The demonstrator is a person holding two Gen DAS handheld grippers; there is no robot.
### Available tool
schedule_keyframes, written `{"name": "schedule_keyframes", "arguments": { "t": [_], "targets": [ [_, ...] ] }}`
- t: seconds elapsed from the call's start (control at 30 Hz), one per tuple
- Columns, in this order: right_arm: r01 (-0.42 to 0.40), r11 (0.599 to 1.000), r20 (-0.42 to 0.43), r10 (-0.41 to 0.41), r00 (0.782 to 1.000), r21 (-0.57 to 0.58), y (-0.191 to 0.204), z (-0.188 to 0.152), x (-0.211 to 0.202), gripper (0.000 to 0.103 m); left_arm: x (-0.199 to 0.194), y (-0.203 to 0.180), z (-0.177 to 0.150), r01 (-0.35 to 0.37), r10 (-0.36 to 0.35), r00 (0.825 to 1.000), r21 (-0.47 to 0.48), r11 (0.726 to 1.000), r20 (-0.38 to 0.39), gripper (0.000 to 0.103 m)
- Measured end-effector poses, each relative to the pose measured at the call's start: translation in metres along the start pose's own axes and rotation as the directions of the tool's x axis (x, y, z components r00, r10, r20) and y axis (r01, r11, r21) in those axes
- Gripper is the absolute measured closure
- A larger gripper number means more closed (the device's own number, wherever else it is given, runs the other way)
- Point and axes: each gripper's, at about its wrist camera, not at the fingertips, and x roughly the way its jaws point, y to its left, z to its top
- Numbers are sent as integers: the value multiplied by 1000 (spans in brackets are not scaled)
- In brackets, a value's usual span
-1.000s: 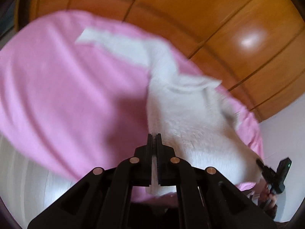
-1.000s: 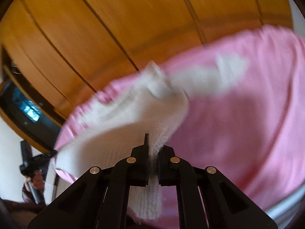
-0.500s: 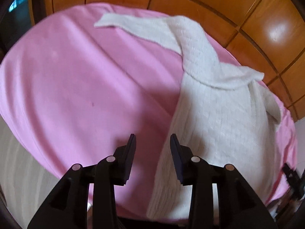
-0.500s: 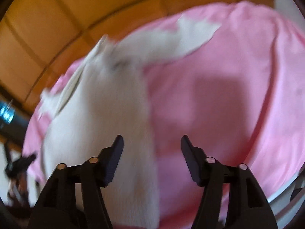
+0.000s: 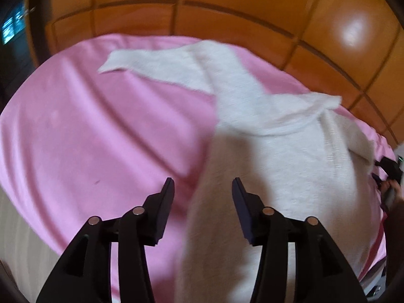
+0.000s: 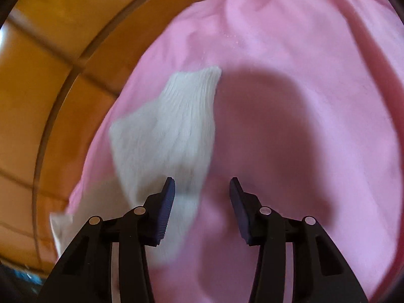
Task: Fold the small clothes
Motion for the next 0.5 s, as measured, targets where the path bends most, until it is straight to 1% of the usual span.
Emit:
{"name": "schedule_keyframes", "arguments": {
  "t": [0.07, 0.1, 0.13, 0.17, 0.2, 0.23, 0.33, 0.37, 0.4, 0.43, 0.47, 0.5],
  "targets": [
    [-15, 1000, -2, 15, 1000, 1, 2, 11, 7, 59, 1, -21, 6, 44, -44, 999, 61, 997, 12, 56],
    [-21, 1000, -9, 21, 1000, -3, 4, 15, 8, 67, 2, -31, 8, 71, -73, 997, 90, 993, 12, 56],
    [-33, 999, -24, 32, 999, -16, 6, 18, 6, 90, 4, -48, 11, 115, -118, 993, 139, 984, 8, 56],
    [-27, 999, -19, 26, 999, -27, 7, 19, -1, 96, 5, -60, 13, 139, -142, 990, 173, 975, 6, 56],
    [-29, 999, -9, 29, 1000, -38, 8, 19, -6, 97, 6, -74, 14, 166, -170, 985, 215, 963, 2, 56],
    [-55, 997, 10, 56, 998, -57, 9, 18, -22, 98, 8, -88, 15, 189, -195, 981, 253, 949, -5, 55],
    [-113, 991, 78, 118, 990, -73, 4, 16, -78, 98, 21, -133, 15, 265, -263, 963, 348, 899, -54, 55],
    [-124, 989, 118, 133, 984, -75, -1, 13, -106, 98, 27, -150, 15, 292, -285, 956, 378, 879, -76, 55],
    [-126, 989, 142, 136, 980, -75, -5, 11, -123, 98, 32, -167, 13, 317, -304, 947, 408, 856, -100, 55],
    [-133, 989, 185, 143, 972, -69, -13, 9, -153, 98, 35, -178, 13, 332, -314, 943, 428, 841, -114, 55],
    [-127, 990, 212, 137, 967, -62, -19, 6, -172, 98, 40, -198, 10, 359, -334, 932, 464, 810, -137, 55],
    [-113, 992, 241, 122, 963, -50, -25, 4, -189, 98, 43, -210, 9, 374, -345, 926, 484, 791, -152, 55]
  ]
}}
